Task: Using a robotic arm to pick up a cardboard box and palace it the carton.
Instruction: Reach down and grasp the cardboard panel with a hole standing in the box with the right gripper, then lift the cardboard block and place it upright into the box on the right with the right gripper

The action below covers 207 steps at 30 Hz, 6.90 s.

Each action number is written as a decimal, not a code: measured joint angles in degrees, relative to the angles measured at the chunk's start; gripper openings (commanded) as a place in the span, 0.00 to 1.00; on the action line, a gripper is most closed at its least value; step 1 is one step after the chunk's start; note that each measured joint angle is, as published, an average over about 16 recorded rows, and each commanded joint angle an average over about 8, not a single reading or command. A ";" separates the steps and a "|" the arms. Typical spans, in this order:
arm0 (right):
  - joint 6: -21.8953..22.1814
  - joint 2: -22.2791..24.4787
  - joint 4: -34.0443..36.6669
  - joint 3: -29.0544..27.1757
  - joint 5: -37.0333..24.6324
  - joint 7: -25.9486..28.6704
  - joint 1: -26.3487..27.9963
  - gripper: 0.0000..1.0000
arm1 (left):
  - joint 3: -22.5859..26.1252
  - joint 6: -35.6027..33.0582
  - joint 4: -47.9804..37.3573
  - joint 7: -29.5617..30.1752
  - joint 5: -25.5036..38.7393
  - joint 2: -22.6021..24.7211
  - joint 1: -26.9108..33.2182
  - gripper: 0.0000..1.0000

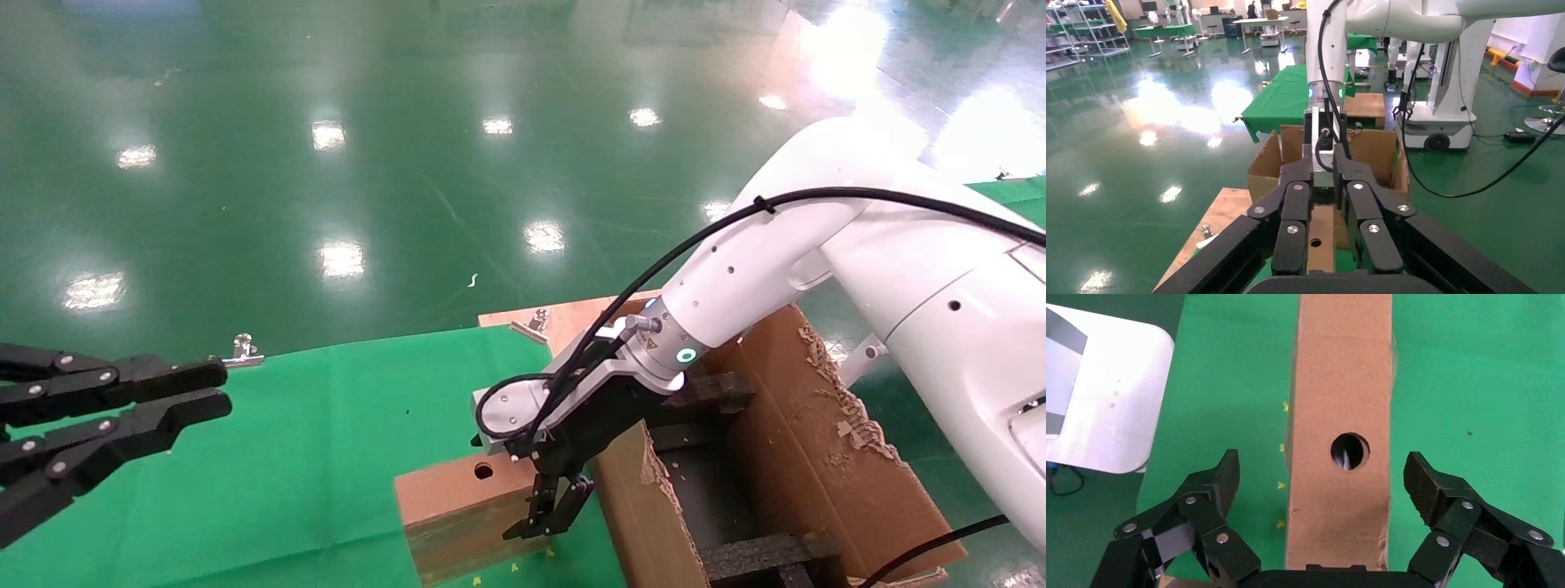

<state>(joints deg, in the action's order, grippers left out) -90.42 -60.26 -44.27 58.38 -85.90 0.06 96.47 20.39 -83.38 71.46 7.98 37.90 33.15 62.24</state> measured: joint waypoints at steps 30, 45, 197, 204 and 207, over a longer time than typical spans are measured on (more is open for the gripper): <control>0.04 0.48 -0.71 -0.80 0.28 0.40 -0.53 0.00 | 0.00 0.00 0.00 0.00 0.01 0.00 0.00 1.00; 0.08 2.41 1.69 -1.42 3.62 0.75 5.13 0.00 | 0.01 0.00 0.00 0.00 0.02 0.00 0.00 1.00; 53.34 35.13 -31.83 58.49 -34.06 120.27 11.70 0.00 | 0.03 0.03 -0.03 -0.02 -0.01 -0.02 -0.01 1.00; 55.14 34.09 -30.40 58.78 -35.26 122.36 9.40 0.00 | 0.03 0.03 -0.03 -0.02 -0.01 -0.02 -0.01 1.00; 55.86 33.53 -29.57 58.95 -35.16 122.79 8.42 0.00 | 0.03 0.03 -0.03 -0.02 -0.01 -0.02 -0.01 1.00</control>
<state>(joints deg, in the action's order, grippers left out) -34.55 -26.73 -73.84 117.33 -121.06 122.84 104.88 20.42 -83.35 71.43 7.96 37.89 33.13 62.23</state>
